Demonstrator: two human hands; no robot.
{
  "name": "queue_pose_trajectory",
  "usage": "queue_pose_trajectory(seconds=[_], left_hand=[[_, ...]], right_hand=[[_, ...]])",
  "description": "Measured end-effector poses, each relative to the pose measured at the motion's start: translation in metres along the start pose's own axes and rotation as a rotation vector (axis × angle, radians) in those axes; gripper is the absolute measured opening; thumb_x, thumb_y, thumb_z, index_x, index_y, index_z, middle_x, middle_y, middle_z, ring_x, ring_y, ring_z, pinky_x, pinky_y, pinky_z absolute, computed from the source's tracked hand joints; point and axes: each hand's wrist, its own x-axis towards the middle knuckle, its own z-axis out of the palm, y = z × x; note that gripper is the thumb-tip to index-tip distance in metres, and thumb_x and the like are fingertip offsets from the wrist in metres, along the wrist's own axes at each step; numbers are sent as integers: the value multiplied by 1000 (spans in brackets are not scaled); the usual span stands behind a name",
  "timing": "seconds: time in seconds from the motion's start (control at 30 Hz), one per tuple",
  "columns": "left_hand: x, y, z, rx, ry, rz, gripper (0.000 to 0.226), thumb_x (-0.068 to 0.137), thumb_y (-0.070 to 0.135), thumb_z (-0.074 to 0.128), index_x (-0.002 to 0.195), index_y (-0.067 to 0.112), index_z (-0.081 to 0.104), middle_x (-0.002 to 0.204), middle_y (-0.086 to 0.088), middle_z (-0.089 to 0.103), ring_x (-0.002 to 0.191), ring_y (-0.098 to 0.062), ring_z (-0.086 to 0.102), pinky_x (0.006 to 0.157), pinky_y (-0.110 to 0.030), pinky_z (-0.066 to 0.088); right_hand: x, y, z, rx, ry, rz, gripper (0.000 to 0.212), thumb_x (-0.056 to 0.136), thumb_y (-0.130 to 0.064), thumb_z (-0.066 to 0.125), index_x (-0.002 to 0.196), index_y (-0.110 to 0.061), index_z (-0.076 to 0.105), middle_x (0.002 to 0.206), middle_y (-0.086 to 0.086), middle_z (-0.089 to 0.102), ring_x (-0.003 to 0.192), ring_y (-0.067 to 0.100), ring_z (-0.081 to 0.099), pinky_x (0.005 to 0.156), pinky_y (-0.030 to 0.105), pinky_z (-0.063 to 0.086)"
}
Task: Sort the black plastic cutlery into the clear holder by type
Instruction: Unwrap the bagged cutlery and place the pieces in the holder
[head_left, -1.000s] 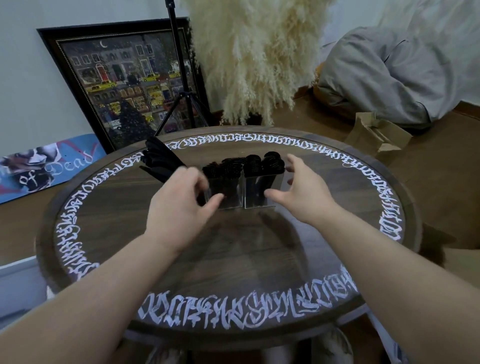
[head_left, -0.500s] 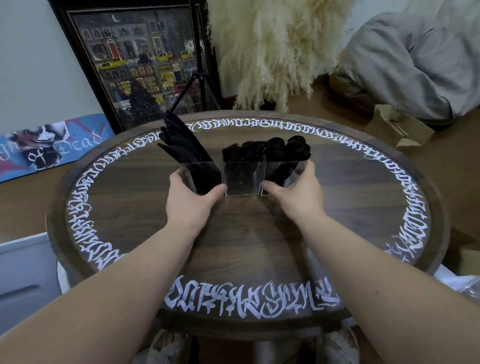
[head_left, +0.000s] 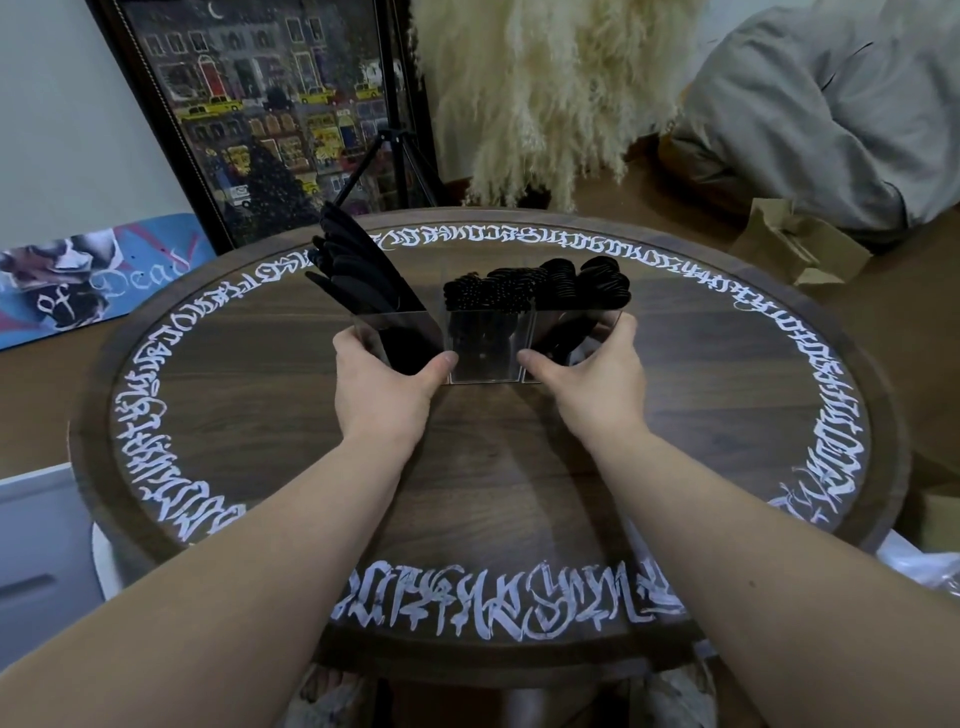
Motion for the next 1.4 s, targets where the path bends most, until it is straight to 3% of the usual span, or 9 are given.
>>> queue_pose_trajectory(seconds=[0.4, 0.57, 0.77, 0.9, 1.13, 1.4], left_hand=[[4, 3, 0, 56, -30, 15, 81, 68, 47, 81, 129, 18, 37, 129, 2, 54, 117, -21, 53, 90, -33, 44], [-1, 1, -9, 85, -77, 14, 89, 68, 47, 81, 137, 16, 35, 135, 0, 50, 122, -20, 50, 96, -35, 44], [-28, 1, -40, 270, -151, 11, 72, 72, 49, 77, 124, 14, 43, 127, -6, 45, 106, -19, 49, 81, -31, 40], [-55, 16, -50, 334, -248, 140, 69, 73, 49, 77, 125, 16, 45, 129, -5, 44, 115, -21, 49, 87, -31, 41], [-127, 83, -18, 311, -493, 435, 81, 73, 46, 78, 139, 19, 39, 138, -3, 44, 125, -18, 47, 101, -31, 38], [-231, 138, 56, 343, -762, 685, 85, 74, 47, 77, 142, 19, 35, 142, -3, 43, 129, -18, 44, 104, -34, 40]], right_hand=[[6, 5, 0, -3, -18, -11, 84, 62, -42, 87, 128, -20, 40, 127, -3, 52, 119, 16, 49, 98, 32, 43], [-4, 6, -12, -77, -82, 6, 98, 66, -40, 85, 144, -16, 30, 142, 2, 40, 131, 18, 40, 105, 30, 35], [-25, 0, -47, -312, -203, 43, 102, 72, -48, 79, 150, -11, 23, 150, 9, 31, 137, 25, 34, 110, 36, 31], [-44, -6, -86, -380, -224, 36, 94, 75, -48, 76, 148, -13, 28, 148, 8, 33, 134, 26, 39, 108, 34, 32], [-92, -3, -174, -415, -120, 8, 84, 76, -47, 76, 144, -19, 34, 145, 3, 37, 127, 22, 45, 101, 32, 37], [-147, 62, -281, -472, -56, 175, 80, 79, -46, 74, 143, -17, 36, 141, 5, 40, 120, 21, 50, 91, 29, 40]])
